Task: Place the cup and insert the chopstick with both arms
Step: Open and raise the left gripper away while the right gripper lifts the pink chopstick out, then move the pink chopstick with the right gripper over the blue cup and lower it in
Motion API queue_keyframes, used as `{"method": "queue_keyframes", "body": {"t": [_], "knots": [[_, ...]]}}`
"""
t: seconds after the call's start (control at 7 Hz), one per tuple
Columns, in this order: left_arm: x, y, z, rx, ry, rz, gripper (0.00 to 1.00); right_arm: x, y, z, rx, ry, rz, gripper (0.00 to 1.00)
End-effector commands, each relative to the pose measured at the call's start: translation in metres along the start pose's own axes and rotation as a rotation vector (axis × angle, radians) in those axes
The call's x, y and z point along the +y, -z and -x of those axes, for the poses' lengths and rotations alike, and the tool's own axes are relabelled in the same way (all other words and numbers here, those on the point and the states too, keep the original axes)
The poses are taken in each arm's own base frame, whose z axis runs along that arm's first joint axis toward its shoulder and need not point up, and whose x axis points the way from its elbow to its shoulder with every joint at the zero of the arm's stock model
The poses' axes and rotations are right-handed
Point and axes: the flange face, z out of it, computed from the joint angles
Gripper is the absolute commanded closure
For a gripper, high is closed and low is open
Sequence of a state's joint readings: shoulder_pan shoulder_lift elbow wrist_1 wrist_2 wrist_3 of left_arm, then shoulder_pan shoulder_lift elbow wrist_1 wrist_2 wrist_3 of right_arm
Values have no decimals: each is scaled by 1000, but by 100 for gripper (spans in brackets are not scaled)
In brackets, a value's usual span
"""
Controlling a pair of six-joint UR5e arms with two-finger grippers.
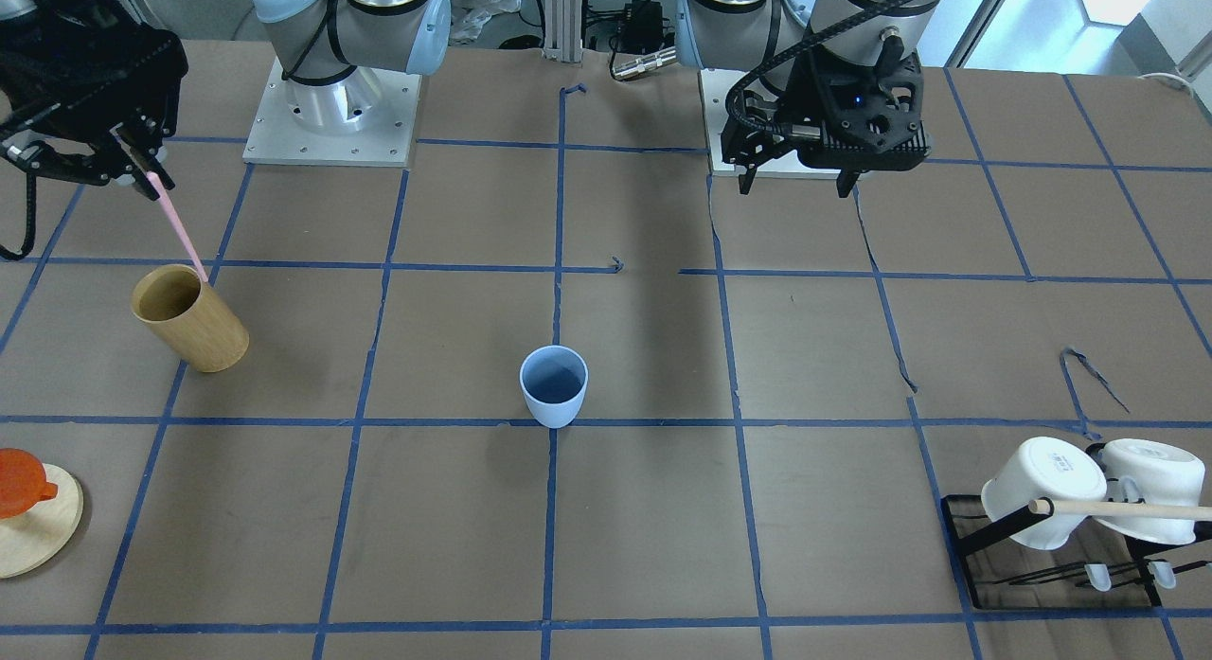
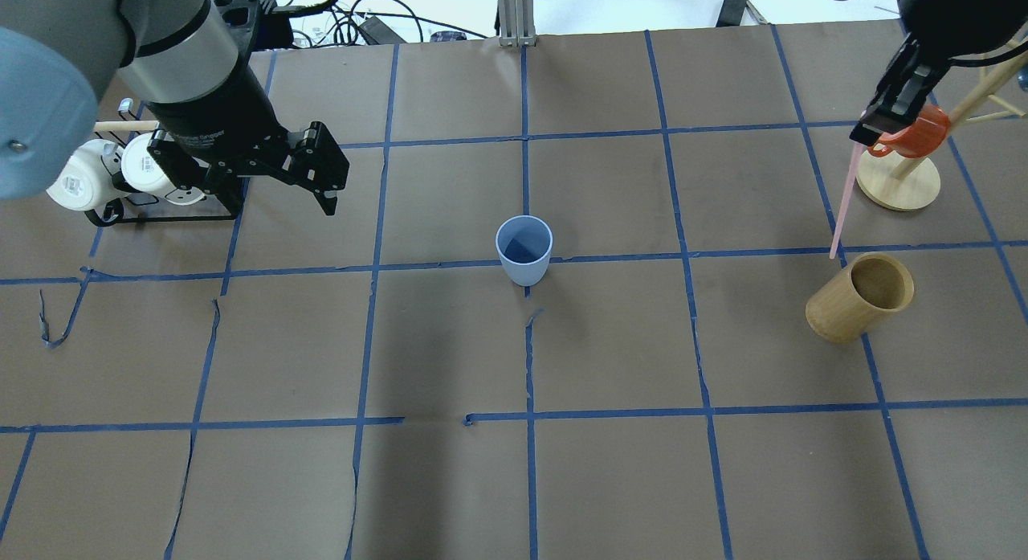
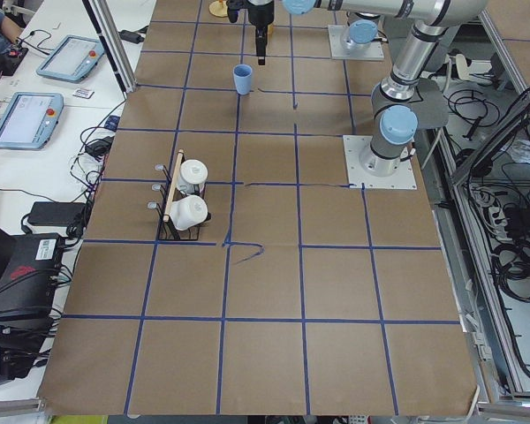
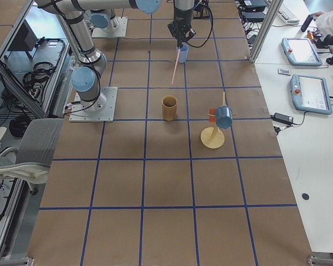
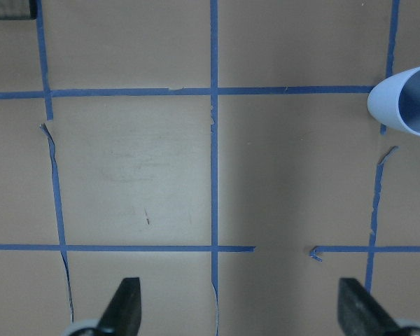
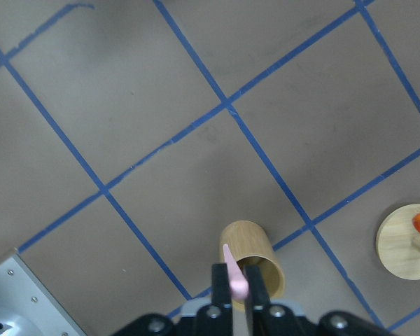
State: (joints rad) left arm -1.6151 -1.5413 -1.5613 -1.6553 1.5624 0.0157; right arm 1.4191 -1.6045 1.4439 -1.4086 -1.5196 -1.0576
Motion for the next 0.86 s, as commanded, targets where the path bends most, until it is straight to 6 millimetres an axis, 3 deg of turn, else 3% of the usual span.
{"method": "queue_keyframes", "body": {"t": [0.0,0.14,0.43,0.57,0.71], "knots": [[-12,0,-2,76,-46,-42,0,-39,8,43,-74,-161,-125,96],[-12,0,-2,73,-43,-41,0,-76,6,76,-38,-200,-154,96],[-10,2,-2,68,-38,-44,0,-138,-28,143,-41,-278,-194,96],[-10,0,-2,66,-34,-42,0,-158,-48,159,-30,-297,-235,95],[-9,2,-2,65,-34,-45,0,-170,-61,156,-10,-327,-292,95]]}}
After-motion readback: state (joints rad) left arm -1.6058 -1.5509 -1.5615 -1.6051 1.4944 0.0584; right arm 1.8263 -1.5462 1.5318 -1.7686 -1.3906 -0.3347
